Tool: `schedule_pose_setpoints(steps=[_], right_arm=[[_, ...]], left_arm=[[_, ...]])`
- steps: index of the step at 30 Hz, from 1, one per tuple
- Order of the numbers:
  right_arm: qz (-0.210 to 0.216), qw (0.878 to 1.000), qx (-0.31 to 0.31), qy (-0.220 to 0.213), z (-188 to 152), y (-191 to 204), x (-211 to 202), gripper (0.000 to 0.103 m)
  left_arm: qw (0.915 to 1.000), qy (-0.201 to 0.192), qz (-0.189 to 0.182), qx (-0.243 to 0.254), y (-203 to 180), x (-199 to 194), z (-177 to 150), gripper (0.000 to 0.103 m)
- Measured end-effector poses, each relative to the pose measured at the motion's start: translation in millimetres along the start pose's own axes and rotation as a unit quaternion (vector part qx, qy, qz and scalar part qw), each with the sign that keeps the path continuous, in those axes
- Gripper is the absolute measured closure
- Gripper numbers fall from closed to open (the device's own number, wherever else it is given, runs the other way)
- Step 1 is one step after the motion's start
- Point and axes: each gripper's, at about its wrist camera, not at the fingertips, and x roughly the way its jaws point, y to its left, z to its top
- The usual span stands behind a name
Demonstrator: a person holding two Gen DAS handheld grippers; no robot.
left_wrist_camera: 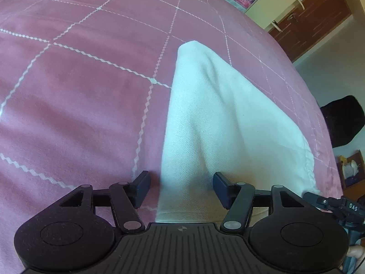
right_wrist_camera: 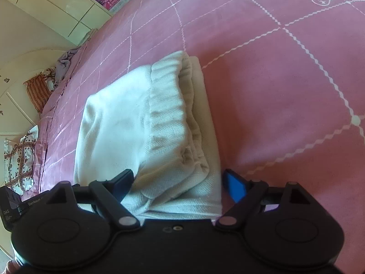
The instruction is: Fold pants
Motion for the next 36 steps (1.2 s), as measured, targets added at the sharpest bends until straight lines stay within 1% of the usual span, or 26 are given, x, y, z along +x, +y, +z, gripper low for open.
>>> schedule_pose_setpoints(steps=[1, 2, 3, 4, 5, 7, 9, 11, 13, 14, 16, 19, 22, 23, 24, 25, 26, 27, 29, 31, 33, 36], right_arm=[[-0.001, 1.0, -0.002, 0.001, 0.1, 2.3, 2.2, 0.017], [-0.002, 1.0, -0.005, 0.002, -0.3, 4.6, 3.5, 0.016], [-0.006, 1.0, -0.009, 0.001, -0.7, 7.9, 5.6, 0.016], [-0.008, 1.0, -0.013, 0.001, -1.5, 9.3, 5.8, 0.015], [-0.009, 1.0, -0.014, 0.0, -1.9, 9.8, 5.7, 0.015], [-0.005, 1.0, -0.011, 0.0, -2.0, 8.5, 4.6, 0.015], [0.002, 1.0, -0.007, 0.002, -1.3, 6.0, 3.9, 0.016], [0.009, 1.0, -0.003, 0.003, -1.0, 3.1, 3.2, 0.017], [0.011, 1.0, -0.003, 0.005, 0.3, 1.4, 3.4, 0.018], [0.011, 1.0, 0.0, 0.004, 0.8, 0.8, 3.8, 0.016], [0.012, 1.0, -0.001, 0.002, 1.4, 1.7, 7.5, 0.015], [0.021, 1.0, -0.01, -0.001, 4.0, 3.2, 13.9, 0.013], [0.043, 0.999, 0.0, -0.014, 7.3, -1.9, 15.6, 0.013], [0.05, 0.999, 0.004, -0.017, 7.8, -4.5, 15.2, 0.019], [0.054, 0.998, 0.006, -0.022, 8.3, -7.3, 14.0, 0.026], [0.053, 0.998, 0.012, -0.023, 8.8, -10.3, 12.7, 0.04], [0.063, 0.998, 0.023, -0.02, 9.2, -15.5, 11.5, 0.043], [0.076, 0.996, 0.032, -0.018, 8.8, -20.6, 9.5, 0.044], [0.08, 0.996, 0.025, -0.015, 8.3, -22.6, 8.9, 0.044], [0.081, 0.996, 0.024, -0.015, 10.3, -21.5, 11.7, 0.04], [0.086, 0.996, 0.028, -0.018, 13.4, -20.1, 16.5, 0.039], [0.101, 0.993, 0.049, -0.028, 17.6, -21.2, 23.8, 0.037]], left_arm=[[0.9995, 0.006, -0.024, -0.021, 1.3, 2.9, -0.8, 0.043], [0.9989, 0.006, -0.034, -0.033, 0.8, 5.0, -1.9, 0.043], [0.9988, 0.002, -0.036, -0.032, -1.6, 6.6, -3.4, 0.044], [0.9987, -0.001, -0.04, -0.031, -3.2, 7.0, -4.7, 0.048], [0.9981, -0.001, -0.049, -0.037, -2.7, 6.7, -5.4, 0.055], [0.9949, -0.004, -0.08, -0.063, 4.4, 4.1, -6.1, 0.061], [0.9919, -0.002, -0.099, -0.08, 15.6, 4.5, -6.0, 0.063], [0.9931, 0.003, -0.092, -0.073, 20.2, 7.7, -4.5, 0.062], [0.9958, 0.002, -0.076, -0.05, 12.5, 9.3, -4.0, 0.059], [0.9969, 0.002, -0.067, -0.041, 7.2, 10.3, -3.1, 0.055], [0.9983, -0.001, -0.051, -0.026, -3.8, 14.2, -1.5, 0.05], [0.9986, -0.004, -0.046, -0.024, -14.6, 21.2, -0.6, 0.044], [0.9987, -0.008, -0.044, -0.023, -22.3, 23.1, 0.5, 0.044], [0.999, -0.009, -0.041, -0.018, -25.4, 23.0, 0.7, 0.05], [0.9993, -0.008, -0.035, -0.009, -28.8, 22.9, 1.0, 0.053], [0.9995, -0.007, -0.031, 0.003, -31.7, 20.9, 0.2, 0.055], [0.9995, -0.007, -0.027, 0.012, -33.6, 18.1, -0.5, 0.056], [0.9995, -0.006, -0.022, 0.022, -35.5, 15.3, -0.8, 0.056], [0.9994, -0.004, -0.012, 0.033, -38.8, 16.7, 0.6, 0.056], [0.999, -0.004, -0.009, 0.044, -37.2, 19.7, 1.1, 0.056], [0.9986, -0.005, -0.009, 0.052, -37.7, 20.8, 1.1, 0.056], [0.9975, -0.009, -0.002, 0.069, -43.2, 22.0, 0.0, 0.055]])
